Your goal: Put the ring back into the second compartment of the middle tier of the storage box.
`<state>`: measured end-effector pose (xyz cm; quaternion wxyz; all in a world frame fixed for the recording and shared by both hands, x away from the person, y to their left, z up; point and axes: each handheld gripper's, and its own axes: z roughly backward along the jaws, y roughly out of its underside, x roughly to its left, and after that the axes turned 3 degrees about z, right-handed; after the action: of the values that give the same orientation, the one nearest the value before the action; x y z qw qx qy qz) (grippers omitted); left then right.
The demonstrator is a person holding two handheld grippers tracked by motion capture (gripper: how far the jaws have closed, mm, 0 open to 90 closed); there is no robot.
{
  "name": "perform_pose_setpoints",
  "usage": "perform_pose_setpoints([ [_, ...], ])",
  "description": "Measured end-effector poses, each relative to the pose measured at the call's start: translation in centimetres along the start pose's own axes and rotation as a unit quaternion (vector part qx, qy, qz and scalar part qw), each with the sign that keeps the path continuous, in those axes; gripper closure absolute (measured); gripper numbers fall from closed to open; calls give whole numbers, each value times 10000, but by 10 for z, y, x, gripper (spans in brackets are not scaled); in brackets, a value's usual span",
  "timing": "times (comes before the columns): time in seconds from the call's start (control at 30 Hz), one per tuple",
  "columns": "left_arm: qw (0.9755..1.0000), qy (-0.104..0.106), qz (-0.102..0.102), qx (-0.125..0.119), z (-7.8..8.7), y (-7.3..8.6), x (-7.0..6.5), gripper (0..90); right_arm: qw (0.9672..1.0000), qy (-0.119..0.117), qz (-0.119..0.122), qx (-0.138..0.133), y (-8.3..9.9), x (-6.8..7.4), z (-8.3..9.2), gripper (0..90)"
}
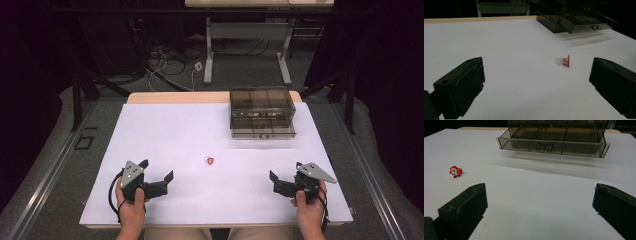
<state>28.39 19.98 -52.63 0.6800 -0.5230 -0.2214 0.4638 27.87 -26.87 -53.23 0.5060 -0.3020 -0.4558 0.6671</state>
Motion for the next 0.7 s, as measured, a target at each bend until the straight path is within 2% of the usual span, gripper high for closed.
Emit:
perform_pose_setpoints([
  [0.13,10000,-36,33,26,-2,0,0,2,9998,-7,-181,117,-1,-3,-1,0],
  [0.23,9999,-85,87,11,-3,1,1,3,9997,117,-127,151,-2,0,-2,21],
  [0.27,9999,-81,113,3,-3,0,1,2,9998,166,-23,145,-3,3,-4,32],
  [0.33,9999,-87,126,21,-3,1,2,3,9997,175,-56,158,-4,5,-5,34],
  [0.37,9999,-92,130,24,-3,1,2,3,9995,205,29,234,-6,9,-8,34],
  [0.43,9999,-79,140,16,-2,0,2,3,9995,171,42,243,-7,11,-10,34],
  [0.47,9999,-77,102,10,-2,0,1,3,9994,113,158,297,-9,15,-11,38],
  [0.5,9999,-77,102,10,-2,0,1,3,9994,113,158,297,-9,15,-11,38],
  [0.57,9999,-86,104,-14,-1,1,0,3,9992,115,242,282,-12,20,-11,74],
  [0.6,10000,-75,61,19,-1,0,0,3,9993,69,252,251,-14,24,-12,87],
  [0.63,9999,-89,79,20,-1,1,-1,3,9990,-17,380,223,-18,29,-13,97],
  [0.7,9999,-94,76,4,-1,0,-1,3,9987,-27,438,240,-20,32,-13,114],
])
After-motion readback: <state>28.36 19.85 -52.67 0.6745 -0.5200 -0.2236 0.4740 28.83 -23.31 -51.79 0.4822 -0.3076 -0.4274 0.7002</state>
